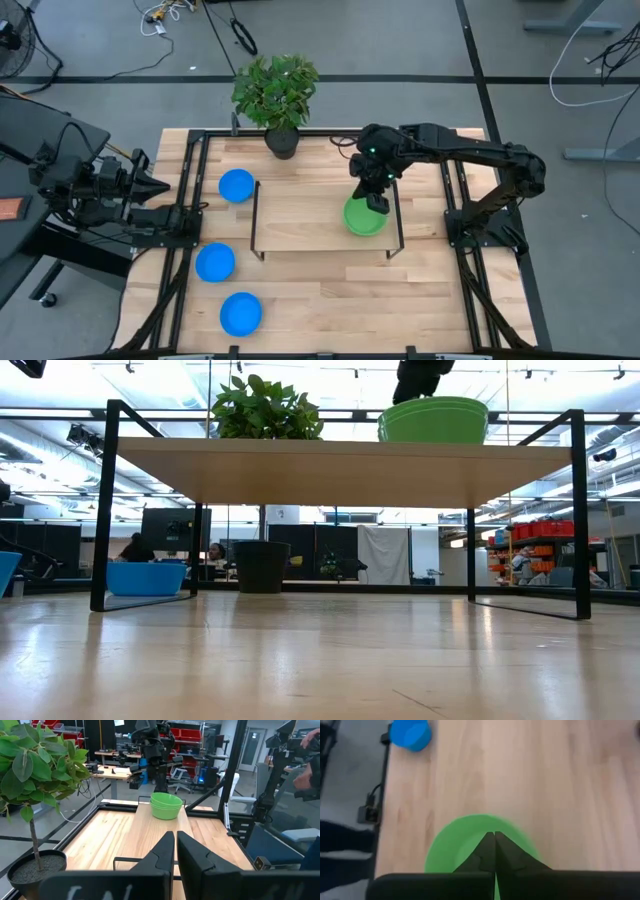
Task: Pick & Place Mini bowls
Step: Stack the green bowl on the green bowls on the shelf
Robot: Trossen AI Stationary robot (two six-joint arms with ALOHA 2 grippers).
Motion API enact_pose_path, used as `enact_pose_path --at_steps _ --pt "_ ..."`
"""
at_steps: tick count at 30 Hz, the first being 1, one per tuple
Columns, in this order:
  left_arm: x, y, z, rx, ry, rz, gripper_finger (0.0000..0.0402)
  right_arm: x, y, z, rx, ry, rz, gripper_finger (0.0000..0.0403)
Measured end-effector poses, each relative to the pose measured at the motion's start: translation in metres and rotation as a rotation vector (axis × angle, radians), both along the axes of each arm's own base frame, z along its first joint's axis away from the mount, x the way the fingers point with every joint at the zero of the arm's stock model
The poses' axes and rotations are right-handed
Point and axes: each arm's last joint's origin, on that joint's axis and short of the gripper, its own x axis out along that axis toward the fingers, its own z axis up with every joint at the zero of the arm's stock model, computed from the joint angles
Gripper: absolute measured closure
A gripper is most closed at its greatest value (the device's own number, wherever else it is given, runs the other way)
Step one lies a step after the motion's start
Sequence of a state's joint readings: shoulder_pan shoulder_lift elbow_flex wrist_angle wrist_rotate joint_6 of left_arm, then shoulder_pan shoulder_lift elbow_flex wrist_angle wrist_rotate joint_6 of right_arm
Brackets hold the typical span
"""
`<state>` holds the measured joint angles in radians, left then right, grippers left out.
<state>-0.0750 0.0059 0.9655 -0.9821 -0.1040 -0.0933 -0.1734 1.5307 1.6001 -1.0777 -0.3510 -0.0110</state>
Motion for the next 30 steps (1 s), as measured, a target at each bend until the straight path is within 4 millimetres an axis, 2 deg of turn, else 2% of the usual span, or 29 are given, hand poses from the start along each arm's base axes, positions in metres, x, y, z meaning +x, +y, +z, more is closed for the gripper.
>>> enact_pose_path --at_steps 10,22,30 --pt "0.000 0.000 0.000 0.000 0.000 0.000 0.0378 0.002 -0.003 -0.003 -0.060 0.027 -0.055 0.0403" --pt "0.000 0.000 0.000 0.000 0.001 0.000 0.0378 0.000 -0.006 -0.029 -0.080 0.129 -0.069 0.0403" --pt "0.000 0.000 0.000 0.000 0.001 0.000 0.0378 -0.002 -0.006 -0.028 -0.086 0.130 -0.072 0.0403"
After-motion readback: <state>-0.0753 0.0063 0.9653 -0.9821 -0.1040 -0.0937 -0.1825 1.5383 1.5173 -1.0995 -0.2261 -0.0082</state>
